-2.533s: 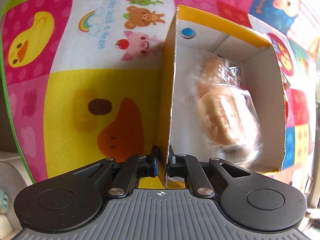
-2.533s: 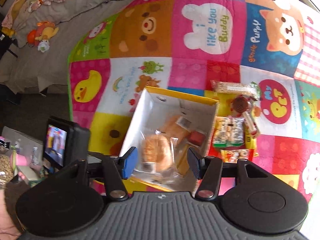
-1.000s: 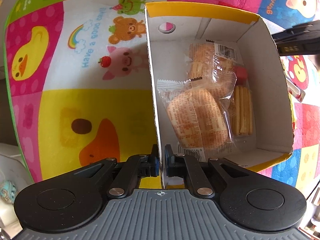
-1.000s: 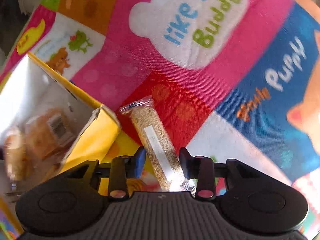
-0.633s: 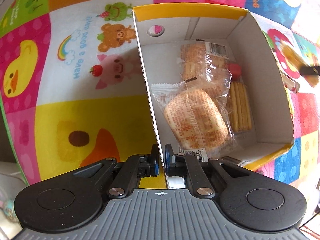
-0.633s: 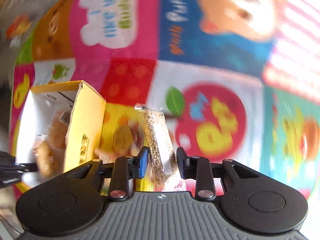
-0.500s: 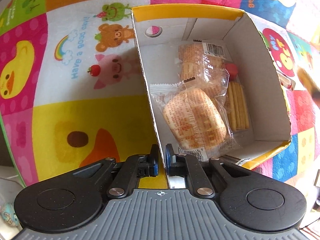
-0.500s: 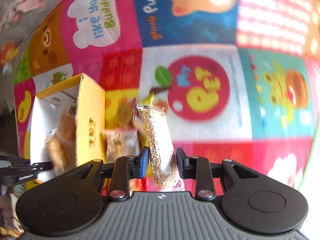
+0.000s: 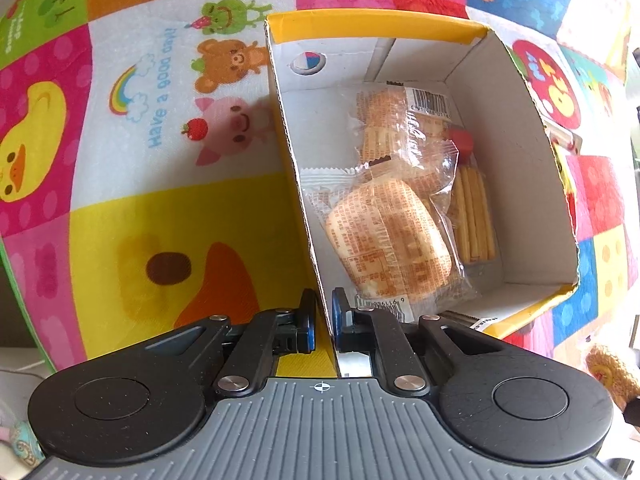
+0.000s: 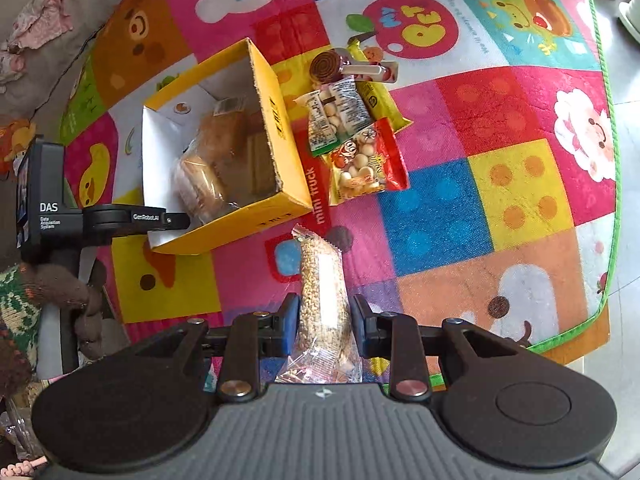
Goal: Organize objects
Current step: 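Carry the sesame bar toward the yellow box with the right gripper, then lower the sesame bar into the yellow box and open the right gripper, then grasp the brown swirl lollipop with the right gripper, then carry the lollipop over the yellow box with the right gripper, then drop the lollipop into the yellow box by opening the right gripper, then grasp the yellow wrapped bar with the right gripper, then carry the yellow bar to the yellow box with the right gripper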
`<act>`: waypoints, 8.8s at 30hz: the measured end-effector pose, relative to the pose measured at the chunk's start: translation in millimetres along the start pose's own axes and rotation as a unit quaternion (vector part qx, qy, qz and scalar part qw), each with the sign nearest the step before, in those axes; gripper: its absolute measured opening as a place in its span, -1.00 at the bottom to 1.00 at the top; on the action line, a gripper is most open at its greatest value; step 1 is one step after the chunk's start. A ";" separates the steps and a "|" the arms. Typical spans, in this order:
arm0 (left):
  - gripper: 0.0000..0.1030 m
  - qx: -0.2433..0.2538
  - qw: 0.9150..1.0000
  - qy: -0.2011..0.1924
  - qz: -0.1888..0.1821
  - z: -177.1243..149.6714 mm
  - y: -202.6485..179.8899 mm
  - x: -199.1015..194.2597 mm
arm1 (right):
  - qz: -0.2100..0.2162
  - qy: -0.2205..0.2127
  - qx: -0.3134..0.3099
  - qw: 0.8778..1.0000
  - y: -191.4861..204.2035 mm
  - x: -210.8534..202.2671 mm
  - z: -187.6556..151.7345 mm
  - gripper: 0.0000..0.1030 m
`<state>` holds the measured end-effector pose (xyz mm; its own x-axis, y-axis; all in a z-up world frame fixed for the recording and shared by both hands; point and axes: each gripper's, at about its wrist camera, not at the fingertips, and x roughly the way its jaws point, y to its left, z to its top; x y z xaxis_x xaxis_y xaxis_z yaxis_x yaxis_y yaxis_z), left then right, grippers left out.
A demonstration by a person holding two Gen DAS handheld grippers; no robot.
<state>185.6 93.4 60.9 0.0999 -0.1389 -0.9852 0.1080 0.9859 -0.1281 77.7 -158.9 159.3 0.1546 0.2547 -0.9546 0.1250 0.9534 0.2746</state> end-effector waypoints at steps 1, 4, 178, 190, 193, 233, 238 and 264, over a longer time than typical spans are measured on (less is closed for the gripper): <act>-0.80 0.001 1.000 0.000 -0.001 -1.5 0.7 -0.1 | 0.002 -0.002 0.000 1.000 4.0 -2.0 -1.9 -0.47; -0.80 0.001 1.000 0.001 -0.004 -6.3 3.8 0.7 | 0.008 -0.009 -0.006 1.000 15.5 -8.9 -3.8 -0.47; -0.82 -0.141 0.990 0.006 -0.019 6.5 16.3 3.2 | -0.055 0.011 -0.044 0.997 -42.1 35.7 118.2 0.00; -0.84 -0.164 0.986 0.027 0.023 5.6 3.8 -3.7 | -0.023 -0.003 -0.169 0.985 -31.2 80.2 172.0 0.00; -0.84 -0.175 0.984 0.026 0.030 2.5 2.2 -5.5 | 0.004 -0.003 -0.138 0.990 -38.4 89.4 196.1 0.00; -0.83 -0.073 0.996 0.028 0.038 0.4 -16.0 -1.5 | -0.048 0.037 -0.056 0.997 -91.6 89.5 107.6 -0.53; -0.84 -0.057 0.998 0.018 0.017 -5.5 -10.9 -2.0 | -0.025 0.049 -0.028 0.998 -70.4 53.5 51.0 -0.53; -0.82 -0.045 0.998 -0.011 -0.053 -21.1 7.9 -14.5 | 0.020 -0.069 -0.124 0.990 91.9 -82.2 19.7 -0.53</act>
<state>164.1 105.2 71.8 0.1135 -0.2441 -0.9631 0.0309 0.9697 -0.2422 95.7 -95.4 265.2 0.2899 0.2840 -0.9139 -0.1257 0.9580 0.2579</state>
